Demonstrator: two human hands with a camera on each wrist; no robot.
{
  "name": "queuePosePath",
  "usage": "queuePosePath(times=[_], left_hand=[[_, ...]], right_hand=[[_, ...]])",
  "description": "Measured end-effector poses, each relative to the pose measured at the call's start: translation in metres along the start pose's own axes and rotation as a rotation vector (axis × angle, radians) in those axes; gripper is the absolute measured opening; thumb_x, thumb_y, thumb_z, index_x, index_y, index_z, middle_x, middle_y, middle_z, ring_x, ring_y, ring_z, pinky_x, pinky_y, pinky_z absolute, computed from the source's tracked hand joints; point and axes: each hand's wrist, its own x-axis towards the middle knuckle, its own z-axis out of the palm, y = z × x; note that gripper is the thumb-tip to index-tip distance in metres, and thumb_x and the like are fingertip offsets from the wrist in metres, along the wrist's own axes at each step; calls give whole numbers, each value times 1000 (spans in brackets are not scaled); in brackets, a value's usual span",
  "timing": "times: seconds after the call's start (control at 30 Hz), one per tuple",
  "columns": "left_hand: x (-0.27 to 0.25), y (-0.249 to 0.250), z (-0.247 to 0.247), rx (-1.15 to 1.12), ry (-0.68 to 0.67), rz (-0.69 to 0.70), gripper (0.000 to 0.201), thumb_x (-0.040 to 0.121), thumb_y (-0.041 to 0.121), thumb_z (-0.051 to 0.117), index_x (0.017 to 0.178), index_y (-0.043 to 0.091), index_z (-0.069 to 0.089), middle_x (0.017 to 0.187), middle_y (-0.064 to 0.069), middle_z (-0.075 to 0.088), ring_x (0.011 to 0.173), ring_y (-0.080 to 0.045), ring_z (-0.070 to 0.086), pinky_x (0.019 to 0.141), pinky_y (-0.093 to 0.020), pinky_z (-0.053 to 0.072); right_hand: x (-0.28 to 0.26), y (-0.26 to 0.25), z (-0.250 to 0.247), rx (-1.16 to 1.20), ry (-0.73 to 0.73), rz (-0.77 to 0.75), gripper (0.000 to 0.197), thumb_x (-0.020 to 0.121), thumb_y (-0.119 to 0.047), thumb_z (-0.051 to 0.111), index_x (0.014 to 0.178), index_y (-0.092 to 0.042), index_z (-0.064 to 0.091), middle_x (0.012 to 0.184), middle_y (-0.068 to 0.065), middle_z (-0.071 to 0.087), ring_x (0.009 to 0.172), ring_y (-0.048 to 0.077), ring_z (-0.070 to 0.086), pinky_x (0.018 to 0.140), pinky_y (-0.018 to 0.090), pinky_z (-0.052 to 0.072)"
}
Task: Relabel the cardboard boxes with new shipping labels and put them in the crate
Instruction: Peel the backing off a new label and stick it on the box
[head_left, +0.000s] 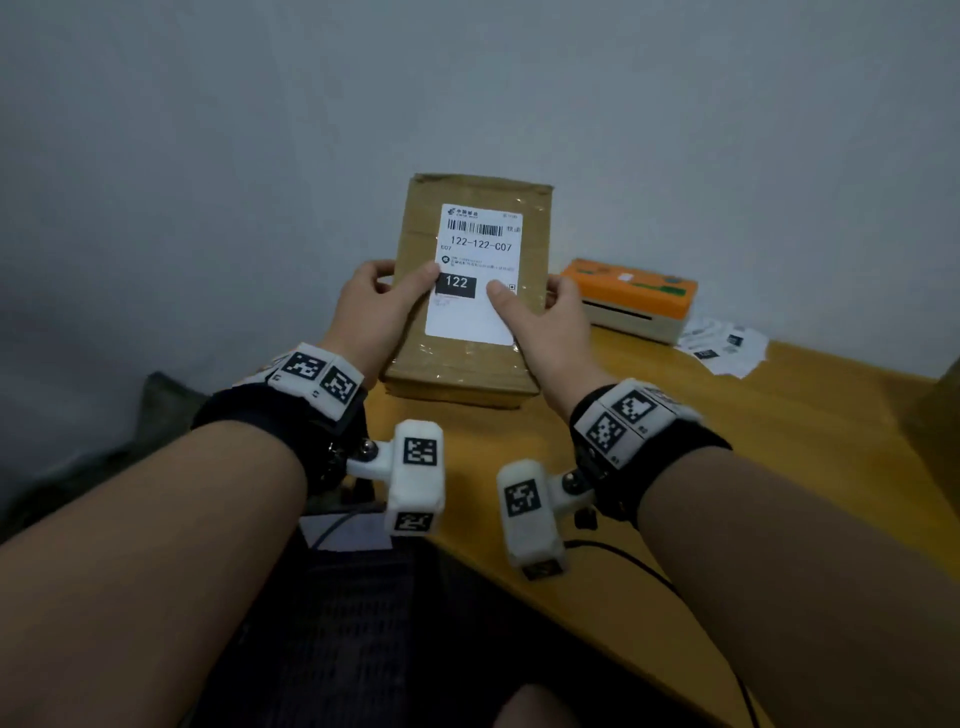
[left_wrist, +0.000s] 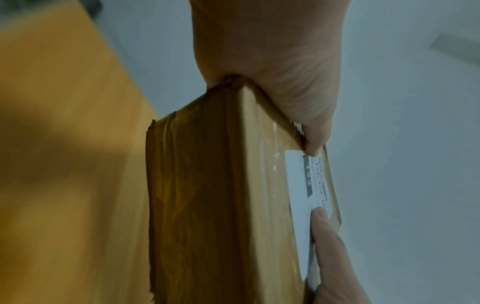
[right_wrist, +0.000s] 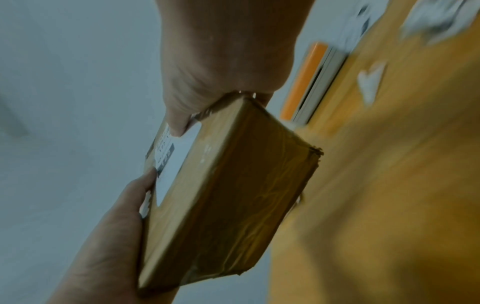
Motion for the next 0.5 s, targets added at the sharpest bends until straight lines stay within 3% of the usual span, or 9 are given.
queuePosePath(times=[0.13, 0.27, 0.33, 0.5], left_hand=[[-9, -21, -89, 70, 130, -16, 69, 72, 54, 70, 126, 17, 47, 112, -5, 62, 92, -22, 67, 83, -43, 56], [-23, -58, -165, 88, 281, -54, 62, 69, 54, 71, 117, 20, 51, 108, -4, 64, 91, -21, 68, 85, -45, 55], [-32, -81, -197, 90, 359, -76, 54, 74, 50, 70, 114, 23, 48, 109, -3, 62, 95, -21, 66, 87, -45, 54], [-53, -147, -258, 122, 468, -149, 60, 75, 49, 70, 121, 18, 48, 112, -1, 61, 98, -18, 64, 91, -43, 52]], right_hand=[[-25, 11, 85, 30, -148, 11, 47, 81, -27, 74, 115, -15, 44, 93, -14, 60, 87, 1, 62, 75, 19, 54], [-52, 33, 158, 30, -313, 59, 53, 81, -26, 74, 123, -11, 46, 98, -10, 61, 87, -2, 60, 70, 14, 51], [-66, 47, 190, 30, -390, 85, 48, 82, -24, 73, 121, -11, 48, 98, -9, 62, 86, -1, 61, 72, 17, 53], [-99, 103, 251, -64, -594, 160, 37, 86, -22, 69, 117, -13, 53, 116, 2, 66, 98, 13, 65, 86, 32, 55]])
